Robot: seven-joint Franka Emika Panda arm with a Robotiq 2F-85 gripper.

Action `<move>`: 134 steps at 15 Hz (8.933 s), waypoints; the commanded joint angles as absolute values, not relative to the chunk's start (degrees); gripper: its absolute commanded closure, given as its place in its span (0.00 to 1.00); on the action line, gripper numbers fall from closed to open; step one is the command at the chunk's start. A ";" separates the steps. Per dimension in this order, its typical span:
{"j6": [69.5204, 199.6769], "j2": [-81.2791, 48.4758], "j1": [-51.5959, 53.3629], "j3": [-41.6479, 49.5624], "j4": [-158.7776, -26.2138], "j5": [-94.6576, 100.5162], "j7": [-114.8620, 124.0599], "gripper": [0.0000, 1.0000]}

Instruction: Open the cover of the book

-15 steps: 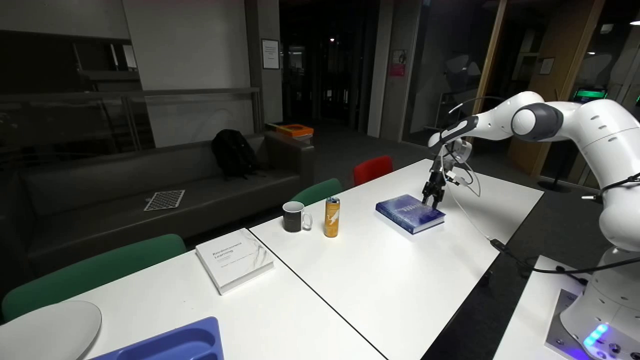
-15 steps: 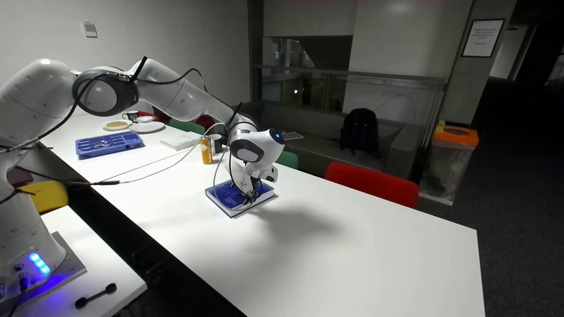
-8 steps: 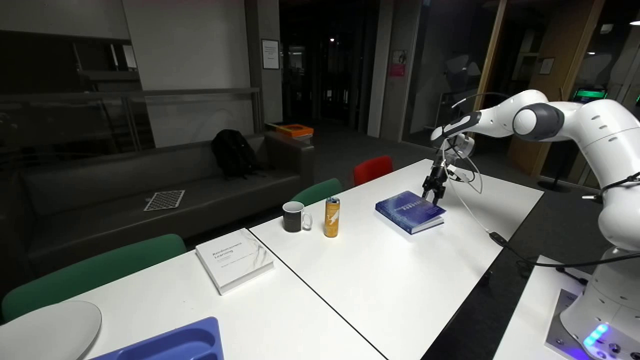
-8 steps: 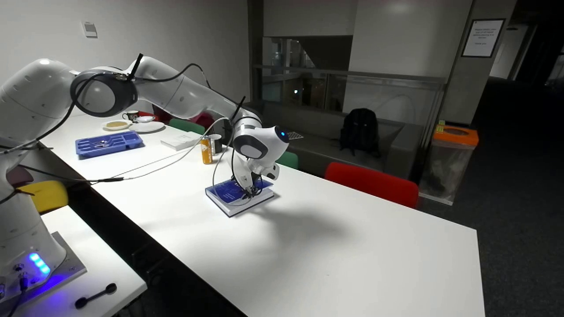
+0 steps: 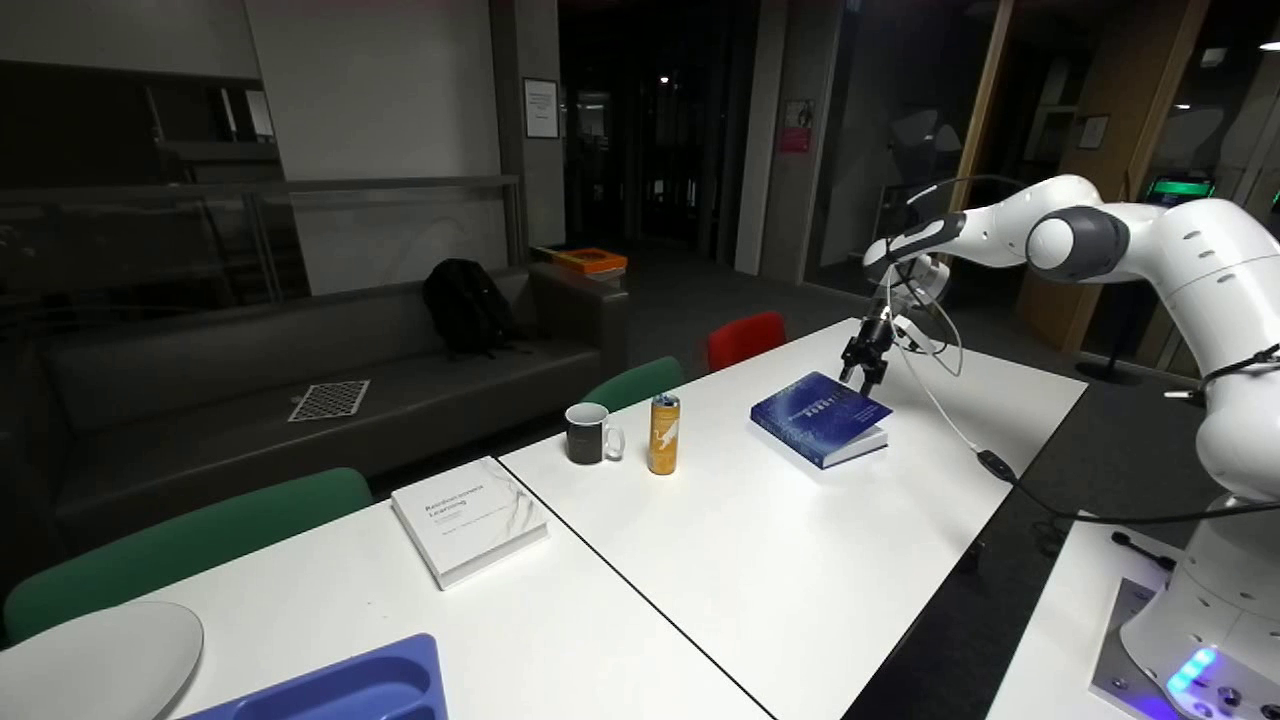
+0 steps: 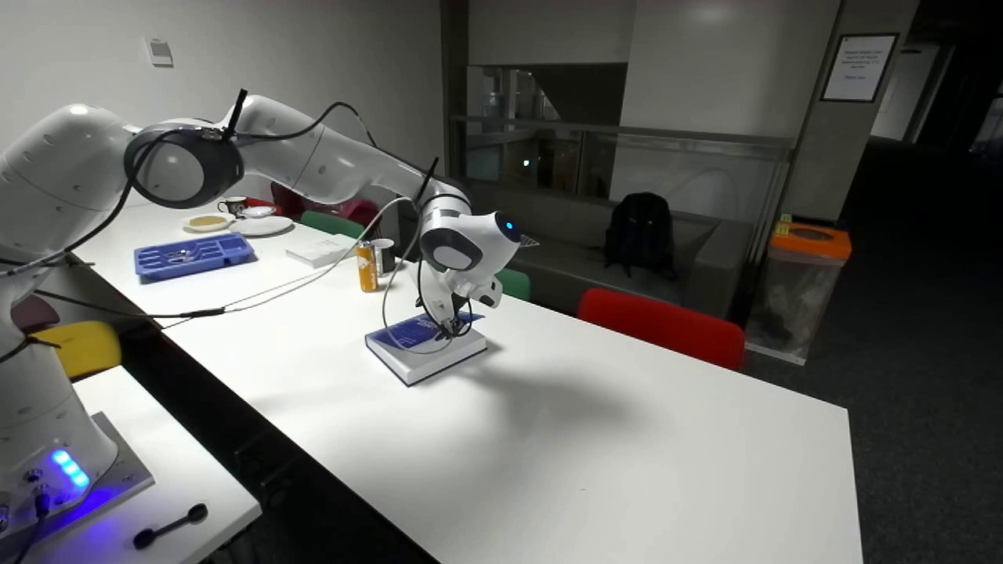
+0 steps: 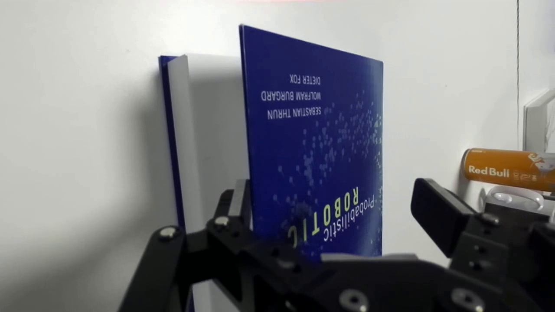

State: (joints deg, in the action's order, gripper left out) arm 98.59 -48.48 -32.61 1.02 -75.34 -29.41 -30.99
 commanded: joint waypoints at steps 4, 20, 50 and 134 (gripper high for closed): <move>96.49 -46.67 -33.20 -0.12 -73.91 -30.68 -29.53 0.00; 99.87 -40.74 -29.13 -0.41 -78.24 -32.16 -25.30 0.00; 115.05 -22.95 -11.33 -1.64 -100.62 -29.60 -23.42 0.00; 135.89 -6.91 -8.62 0.61 -120.03 -9.60 -31.51 0.00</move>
